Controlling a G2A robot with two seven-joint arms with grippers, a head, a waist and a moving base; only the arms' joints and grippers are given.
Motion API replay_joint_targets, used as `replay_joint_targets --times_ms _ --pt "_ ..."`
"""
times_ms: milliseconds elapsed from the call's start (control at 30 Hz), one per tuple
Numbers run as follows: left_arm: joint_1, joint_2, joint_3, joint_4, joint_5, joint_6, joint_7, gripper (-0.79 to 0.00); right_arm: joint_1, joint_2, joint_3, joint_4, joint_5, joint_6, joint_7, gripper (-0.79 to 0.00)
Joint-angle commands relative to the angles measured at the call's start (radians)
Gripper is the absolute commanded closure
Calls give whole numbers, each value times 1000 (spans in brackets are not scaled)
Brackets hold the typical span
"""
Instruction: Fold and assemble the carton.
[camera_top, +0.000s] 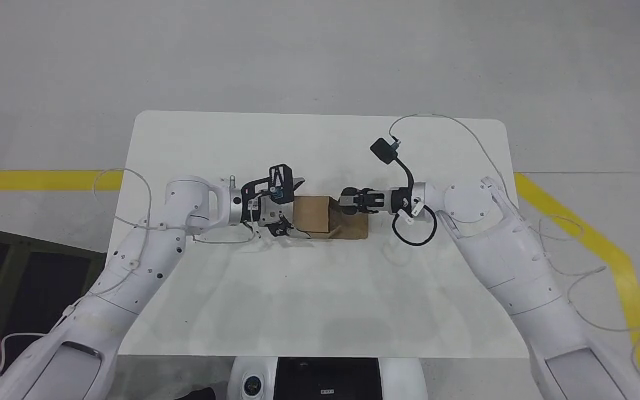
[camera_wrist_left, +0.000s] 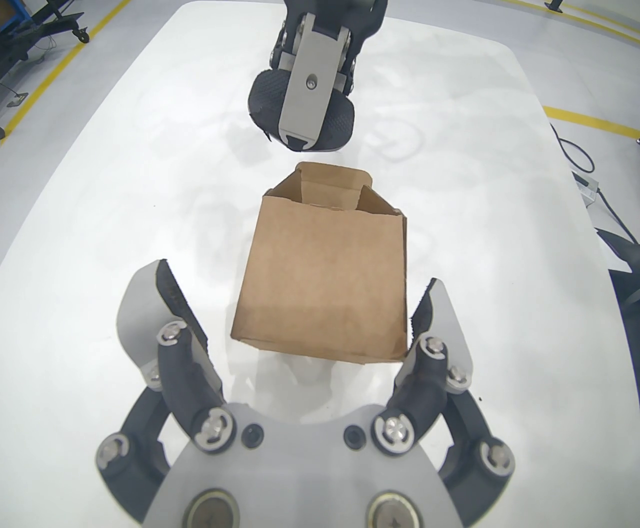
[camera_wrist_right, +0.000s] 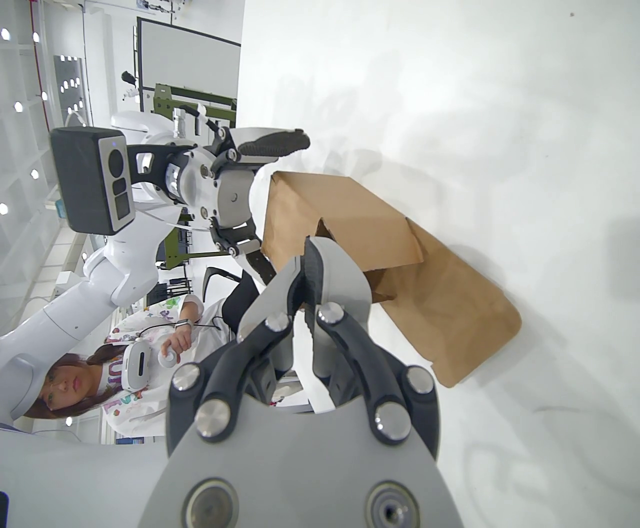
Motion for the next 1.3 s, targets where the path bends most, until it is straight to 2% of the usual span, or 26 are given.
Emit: replay_joint_targets --times_ms 0,133,267,400,533,733,933,1267 --pt "11 2 -11 -10 3 30 -6 -785 0 0 0 0 0 0 0 0" --pt "30 11 -49 -26 -9 43 11 -785 -21 7 25 -13 -17 8 -29 0" --pt "45 19 -80 -24 -24 7 45 -785 -56 28 87 -43 -33 27 -15 0" --pt "44 26 -73 -13 -26 -14 71 -785 -109 45 133 -98 -31 61 22 0" --pt "20 36 -35 10 -15 -14 99 -785 -159 57 148 -155 -55 131 55 0" --pt "-46 53 65 53 52 -14 173 -785 -224 61 120 -225 -121 219 3 0" --pt "-109 58 153 114 104 -14 288 -785 -225 46 62 -215 -114 235 -61 0" --pt "-157 48 238 171 130 -14 413 -785 -195 21 -1 -172 -76 223 -149 0"
